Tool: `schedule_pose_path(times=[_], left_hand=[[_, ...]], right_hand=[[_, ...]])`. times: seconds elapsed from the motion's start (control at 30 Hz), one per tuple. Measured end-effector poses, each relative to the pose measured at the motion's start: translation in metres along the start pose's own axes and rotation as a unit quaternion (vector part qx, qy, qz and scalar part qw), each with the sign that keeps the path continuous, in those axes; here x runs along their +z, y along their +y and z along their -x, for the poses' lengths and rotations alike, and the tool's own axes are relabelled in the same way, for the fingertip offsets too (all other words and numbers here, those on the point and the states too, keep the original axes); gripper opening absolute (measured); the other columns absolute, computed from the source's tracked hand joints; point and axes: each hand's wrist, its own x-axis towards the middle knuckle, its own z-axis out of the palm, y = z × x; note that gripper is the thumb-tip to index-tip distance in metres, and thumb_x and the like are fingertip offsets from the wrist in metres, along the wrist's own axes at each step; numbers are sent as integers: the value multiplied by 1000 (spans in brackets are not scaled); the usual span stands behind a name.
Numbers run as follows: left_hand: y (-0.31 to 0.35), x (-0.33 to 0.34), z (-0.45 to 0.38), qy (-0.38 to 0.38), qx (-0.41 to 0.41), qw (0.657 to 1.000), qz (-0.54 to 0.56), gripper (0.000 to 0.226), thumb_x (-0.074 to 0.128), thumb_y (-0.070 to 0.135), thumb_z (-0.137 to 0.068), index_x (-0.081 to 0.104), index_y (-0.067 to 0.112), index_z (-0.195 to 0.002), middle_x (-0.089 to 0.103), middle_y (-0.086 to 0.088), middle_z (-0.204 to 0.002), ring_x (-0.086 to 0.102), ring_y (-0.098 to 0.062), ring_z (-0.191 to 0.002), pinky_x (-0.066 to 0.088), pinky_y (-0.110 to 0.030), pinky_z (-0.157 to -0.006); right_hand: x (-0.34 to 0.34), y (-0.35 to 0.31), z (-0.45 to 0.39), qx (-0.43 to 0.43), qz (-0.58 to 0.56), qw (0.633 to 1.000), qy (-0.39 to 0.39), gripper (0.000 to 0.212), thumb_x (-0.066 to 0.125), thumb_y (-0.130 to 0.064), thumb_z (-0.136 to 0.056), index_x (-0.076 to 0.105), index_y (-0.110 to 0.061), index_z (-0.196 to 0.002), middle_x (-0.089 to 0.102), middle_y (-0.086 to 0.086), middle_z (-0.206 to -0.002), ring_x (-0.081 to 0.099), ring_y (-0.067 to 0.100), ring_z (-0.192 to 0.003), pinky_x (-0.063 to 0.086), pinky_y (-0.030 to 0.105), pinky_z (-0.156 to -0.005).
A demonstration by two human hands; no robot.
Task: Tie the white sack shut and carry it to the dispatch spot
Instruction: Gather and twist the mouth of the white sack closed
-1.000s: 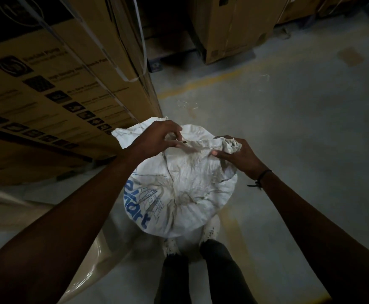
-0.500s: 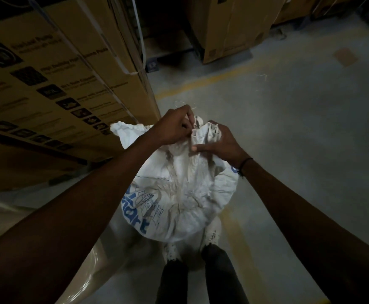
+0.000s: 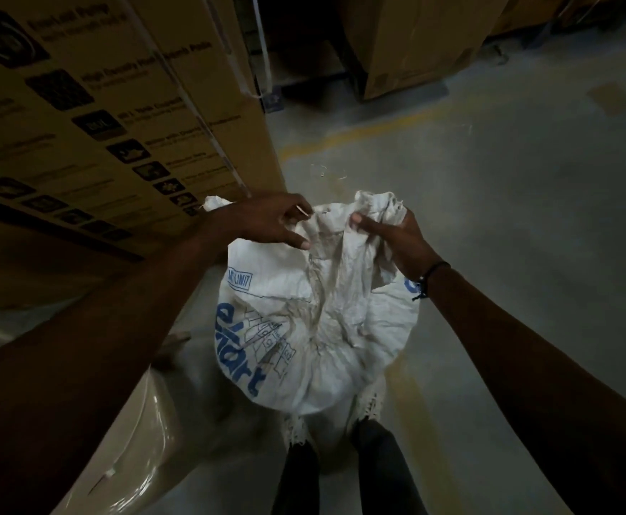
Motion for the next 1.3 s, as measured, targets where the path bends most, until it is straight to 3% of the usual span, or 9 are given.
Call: schedule_pose_path(times=[0.2,0.37,0.43,0.6,0.73,0.9,0.97,1.1,1.3], left_hand=[[-10,12,-11,88,25,996,-2,45,77,28,-94,69,0,-128,68,-17,-107,64,-29,-101,34,-23,-73],[-19,23,-15,116,46,984,130,22,81,25,-92,69,11,-104,72,-30,-91,60,-20,-73,45,-30,-69],[-15,30,-7,125,87,979,134,16,82,22,-91,74,11,-99,77,-15,-85,68,-14,-74,50,-28,-70],[-1,56,9,152,125,978,69,7,73,21,-97,79,17,-99,80,5,-89,73,-11,-84,53,-30,-75],[-3,57,4,217,67,968,105,6,73,14,-96,70,10,-94,78,-7,-80,69,-20,-72,47,-34,-66],[-9,32,-17,184,107,977,-12,8,79,20,-90,71,22,-91,50,-9,-153,41,-28,-147,32,-40,-118],[-8,17,-25,111,99,988,-48,6,74,23,-96,69,19,-96,46,-8,-161,32,-29,-155,23,-45,-125],[-12,2,-37,71,109,991,-39,14,72,25,-98,73,11,-99,74,-2,-102,68,-21,-101,55,-42,-93],[-13,14,-43,183,97,975,76,14,86,16,-86,77,10,-95,76,1,-78,67,5,-64,49,-12,-58]], right_hand=[[2,8,-15,5,-14,999,-38,21,77,-6,-88,71,0,-108,79,8,-94,76,19,-89,62,35,-88],[-8,14,-26,-3,-79,996,-49,56,88,-24,-72,70,0,-119,77,13,-111,75,22,-103,60,35,-97],[-15,19,-27,-3,-84,996,-35,59,88,-20,-75,66,5,-123,75,15,-114,75,24,-105,60,36,-99],[-21,29,-15,16,-77,997,-26,22,60,6,-97,71,-3,-114,82,3,-102,77,17,-98,62,29,-90],[-19,26,-13,33,-111,993,-33,21,75,2,-84,72,-4,-104,81,1,-92,77,15,-91,61,28,-91],[-12,16,-14,56,-124,990,-47,22,61,9,-93,68,-5,-108,82,0,-89,78,13,-86,63,26,-85],[-10,12,-15,57,-116,991,-46,28,50,13,-99,68,-8,-106,82,-3,-84,79,10,-81,63,23,-79],[-11,11,-24,33,-88,994,-54,25,54,8,-99,71,-9,-105,82,-3,-87,77,10,-85,61,23,-82],[3,18,-46,-16,-45,997,-58,36,77,-6,-90,72,0,-126,75,15,-129,72,28,-123,55,46,-109]])
